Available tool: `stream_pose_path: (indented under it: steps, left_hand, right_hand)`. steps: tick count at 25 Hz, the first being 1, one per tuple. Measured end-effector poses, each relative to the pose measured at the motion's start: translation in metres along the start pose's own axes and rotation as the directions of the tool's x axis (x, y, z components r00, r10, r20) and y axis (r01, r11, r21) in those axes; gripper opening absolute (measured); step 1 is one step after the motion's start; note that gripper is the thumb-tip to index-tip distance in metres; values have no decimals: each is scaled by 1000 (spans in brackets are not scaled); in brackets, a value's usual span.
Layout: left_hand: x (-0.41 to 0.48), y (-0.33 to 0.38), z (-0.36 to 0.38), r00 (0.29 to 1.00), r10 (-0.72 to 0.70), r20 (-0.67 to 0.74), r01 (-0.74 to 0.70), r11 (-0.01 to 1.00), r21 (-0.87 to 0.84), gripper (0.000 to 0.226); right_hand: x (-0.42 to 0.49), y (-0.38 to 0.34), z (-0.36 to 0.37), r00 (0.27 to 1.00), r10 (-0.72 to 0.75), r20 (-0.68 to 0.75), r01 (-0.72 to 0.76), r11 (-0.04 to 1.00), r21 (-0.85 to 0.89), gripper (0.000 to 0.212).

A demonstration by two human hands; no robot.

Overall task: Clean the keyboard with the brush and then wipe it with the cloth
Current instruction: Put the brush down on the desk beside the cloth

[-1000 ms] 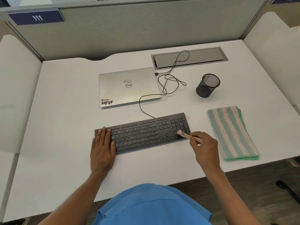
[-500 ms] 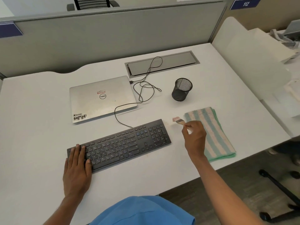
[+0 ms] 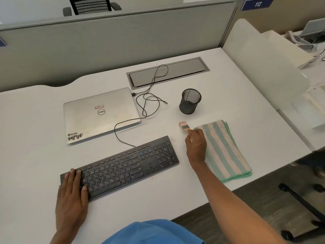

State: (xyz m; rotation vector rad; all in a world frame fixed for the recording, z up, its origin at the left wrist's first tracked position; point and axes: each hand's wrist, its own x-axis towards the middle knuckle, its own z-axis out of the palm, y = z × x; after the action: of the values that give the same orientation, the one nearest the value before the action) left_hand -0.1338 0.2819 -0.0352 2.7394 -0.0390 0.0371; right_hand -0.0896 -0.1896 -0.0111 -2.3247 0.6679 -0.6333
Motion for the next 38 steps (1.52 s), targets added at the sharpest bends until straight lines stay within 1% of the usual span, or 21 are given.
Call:
stream_pose_path:
  steps: [4, 6, 10, 15, 18, 22, 26, 31, 34, 36, 38]
  left_hand:
    - [2, 0, -1, 1000, -1, 16, 1, 1000, 0, 68]
    - [2, 1, -2, 999, -19, 35, 19, 1000, 1, 68]
    - [2, 3, -6, 998, -35, 59, 33, 999, 29, 67]
    - [1, 8, -6, 997, -46, 55, 44, 998, 52, 66]
    - [0, 12, -4, 997, -62, 43, 60, 997, 44, 66]
    - [-1, 18, 1, 997, -74, 1, 74, 996, 43, 65]
    - [0, 34, 5, 999, -32, -19, 33, 999, 43, 65]
    - [4, 64, 19, 1000, 27, 3, -27, 999, 45, 64]
    - [7, 86, 28, 998, 59, 22, -60, 998, 33, 64]
    - [9, 107, 34, 996, 87, 34, -88, 996, 26, 64]
    - [12, 130, 42, 992, 117, 47, -118, 993, 10, 65]
  right_hand:
    - [13, 13, 16, 998, -8, 70, 17, 991, -136, 11]
    - [17, 17, 21, 995, -14, 103, 30, 988, -154, 10]
    - [16, 22, 24, 990, -63, 128, 87, 977, -193, 17]
    - [15, 22, 23, 979, -112, 168, 148, 963, -226, 21]
    - [14, 20, 13, 978, -127, 167, 163, 961, -224, 27]
    - [13, 30, -10, 970, -205, 132, 234, 938, -257, 28]
    - [14, 54, -34, 967, -215, 134, 245, 926, -287, 34]
    - [10, 81, -58, 963, -224, 151, 259, 926, -276, 37]
    - [6, 91, -68, 957, -183, 223, 240, 935, -261, 49]
    - [2, 97, -71, 944, -143, 297, 228, 935, -272, 63]
    - [-6, 101, -72, 922, -137, 362, 266, 903, -338, 81]
